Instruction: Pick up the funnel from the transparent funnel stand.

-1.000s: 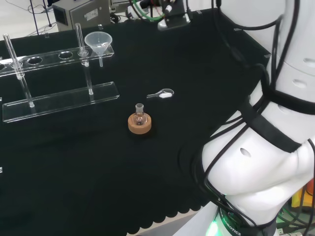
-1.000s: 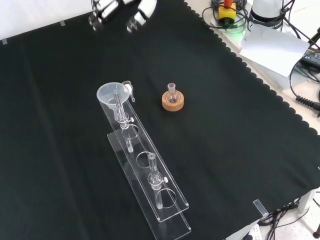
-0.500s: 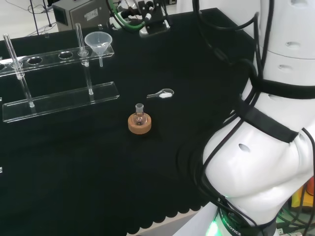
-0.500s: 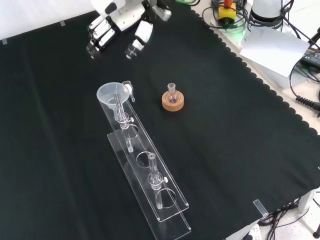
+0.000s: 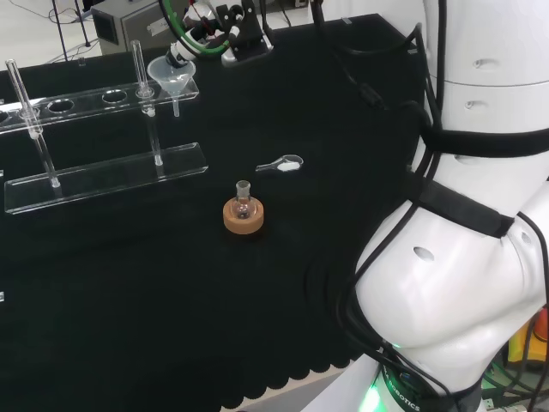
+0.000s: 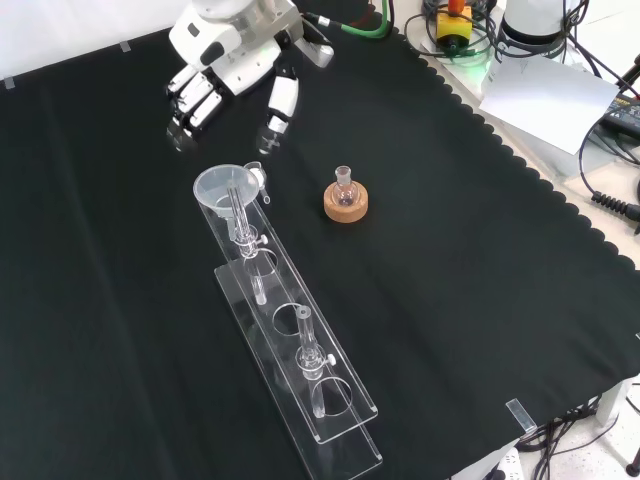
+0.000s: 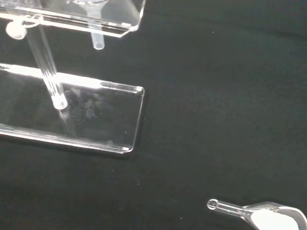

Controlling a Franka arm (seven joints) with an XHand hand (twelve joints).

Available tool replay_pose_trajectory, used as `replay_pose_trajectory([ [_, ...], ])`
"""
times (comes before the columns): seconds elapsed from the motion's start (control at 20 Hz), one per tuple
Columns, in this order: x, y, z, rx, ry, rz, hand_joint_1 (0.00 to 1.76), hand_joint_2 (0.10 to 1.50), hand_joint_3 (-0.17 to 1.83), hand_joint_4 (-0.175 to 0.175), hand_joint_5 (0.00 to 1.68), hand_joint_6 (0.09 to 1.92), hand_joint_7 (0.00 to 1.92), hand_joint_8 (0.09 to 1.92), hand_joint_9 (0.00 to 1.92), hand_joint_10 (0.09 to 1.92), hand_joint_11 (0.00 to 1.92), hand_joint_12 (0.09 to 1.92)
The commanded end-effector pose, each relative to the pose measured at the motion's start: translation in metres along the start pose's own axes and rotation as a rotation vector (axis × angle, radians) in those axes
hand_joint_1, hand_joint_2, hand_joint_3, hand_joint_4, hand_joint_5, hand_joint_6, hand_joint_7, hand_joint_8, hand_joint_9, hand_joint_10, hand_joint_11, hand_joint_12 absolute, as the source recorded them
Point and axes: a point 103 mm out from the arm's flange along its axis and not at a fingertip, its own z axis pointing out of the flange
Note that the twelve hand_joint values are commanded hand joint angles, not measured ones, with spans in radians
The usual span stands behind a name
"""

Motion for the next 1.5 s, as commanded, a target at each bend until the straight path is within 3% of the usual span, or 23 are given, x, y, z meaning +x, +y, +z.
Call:
replay_pose_trajectory([
  [0.05, 0.015, 0.004, 0.000, 0.022, -0.027, -0.037, 0.38, 0.93, 0.19, -0.058, 0.15, 0.09, 0.02, 0.65, 0.29, 0.73, 0.09, 1.44],
  [0.45, 0.025, 0.016, -0.003, 0.102, -0.096, -0.082, 0.56, 0.79, 0.18, -0.083, 0.09, 0.09, 0.00, 0.72, 0.34, 0.76, 0.35, 1.44],
  [0.6, 0.028, 0.021, -0.001, 0.118, -0.116, -0.088, 0.64, 0.73, 0.27, -0.088, 0.07, 0.09, 0.00, 0.70, 0.35, 0.76, 0.45, 1.42],
  [1.0, 0.029, 0.035, -0.001, 0.125, -0.158, -0.094, 0.71, 0.61, 0.49, -0.093, 0.05, 0.09, 0.00, 0.53, 0.27, 0.80, 0.46, 1.41],
  [1.5, 0.029, 0.045, -0.001, 0.137, -0.174, -0.107, 0.71, 0.60, 0.53, -0.093, 0.05, 0.09, 0.00, 0.47, 0.22, 0.81, 0.43, 1.41],
])
